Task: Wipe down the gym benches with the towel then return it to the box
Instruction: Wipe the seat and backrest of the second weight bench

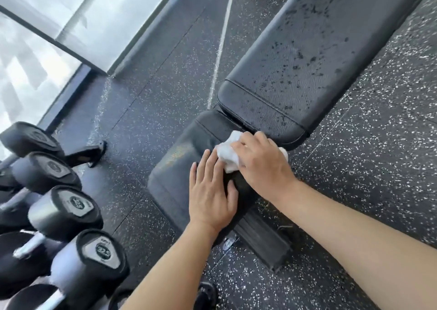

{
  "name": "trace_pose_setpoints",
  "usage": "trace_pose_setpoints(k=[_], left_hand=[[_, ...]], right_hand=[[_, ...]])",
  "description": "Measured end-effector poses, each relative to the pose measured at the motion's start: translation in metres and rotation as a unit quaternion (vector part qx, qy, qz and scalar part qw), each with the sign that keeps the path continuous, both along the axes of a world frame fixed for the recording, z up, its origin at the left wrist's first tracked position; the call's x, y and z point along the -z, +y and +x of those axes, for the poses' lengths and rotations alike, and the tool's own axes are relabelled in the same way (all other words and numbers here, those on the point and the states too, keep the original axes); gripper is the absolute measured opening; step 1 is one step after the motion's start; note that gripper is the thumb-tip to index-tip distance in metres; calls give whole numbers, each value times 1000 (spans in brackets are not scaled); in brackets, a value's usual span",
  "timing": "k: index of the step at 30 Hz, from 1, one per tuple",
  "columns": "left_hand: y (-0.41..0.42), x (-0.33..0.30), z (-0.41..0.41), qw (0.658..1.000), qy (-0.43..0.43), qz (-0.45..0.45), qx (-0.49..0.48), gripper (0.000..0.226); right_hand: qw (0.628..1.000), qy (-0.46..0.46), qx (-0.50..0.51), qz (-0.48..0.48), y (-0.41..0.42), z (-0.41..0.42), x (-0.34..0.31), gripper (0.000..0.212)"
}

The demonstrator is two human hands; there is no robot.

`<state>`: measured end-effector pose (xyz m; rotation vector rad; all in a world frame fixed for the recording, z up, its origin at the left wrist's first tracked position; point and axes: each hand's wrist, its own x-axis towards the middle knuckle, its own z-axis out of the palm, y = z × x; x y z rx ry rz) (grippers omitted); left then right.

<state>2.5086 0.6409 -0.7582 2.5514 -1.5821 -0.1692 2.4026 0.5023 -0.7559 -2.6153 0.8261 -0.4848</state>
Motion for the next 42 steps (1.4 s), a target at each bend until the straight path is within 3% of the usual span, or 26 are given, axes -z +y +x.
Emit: trace_pose_setpoints(k=[3,8,11,14,17,20,23,29,34,38,42], left_hand=[[0,6,1,999,12,-17,-25,75],[0,5,1,999,3,-36,-12,71],[-1,4,1,999,5,-31,-10,71],[-2,5,1,1000,-3,-31,0,71],[-1,7,2,999,-17,-34,3,72],[-2,7,1,999,-23,-27,3,72],[-1,9,1,999,-22,-24,9,71],[-1,11,1,999,-26,-22,8,71],[-1,12,2,999,-32,-20,9,72],[-2,14,3,999,-38,-26,12,73],[0,15,5,998,-41,-30,22,73]], right_hand=[[999,22,-13,28,-17,66,1,24],[998,34,-34,47,-39,124,0,23],[1000,1,-20,24,-28,87,1,22],[993,-102,44,32,-4,16,9,21],[976,-163,104,99,25,-45,28,36],[916,-252,205,235,41,-67,44,35],[859,-301,290,295,36,-54,54,26],[784,-388,355,330,67,-28,53,29],[720,-392,361,445,160,-22,43,17],[749,-366,319,450,211,-21,36,26],[778,-349,270,447,197,-33,54,21]])
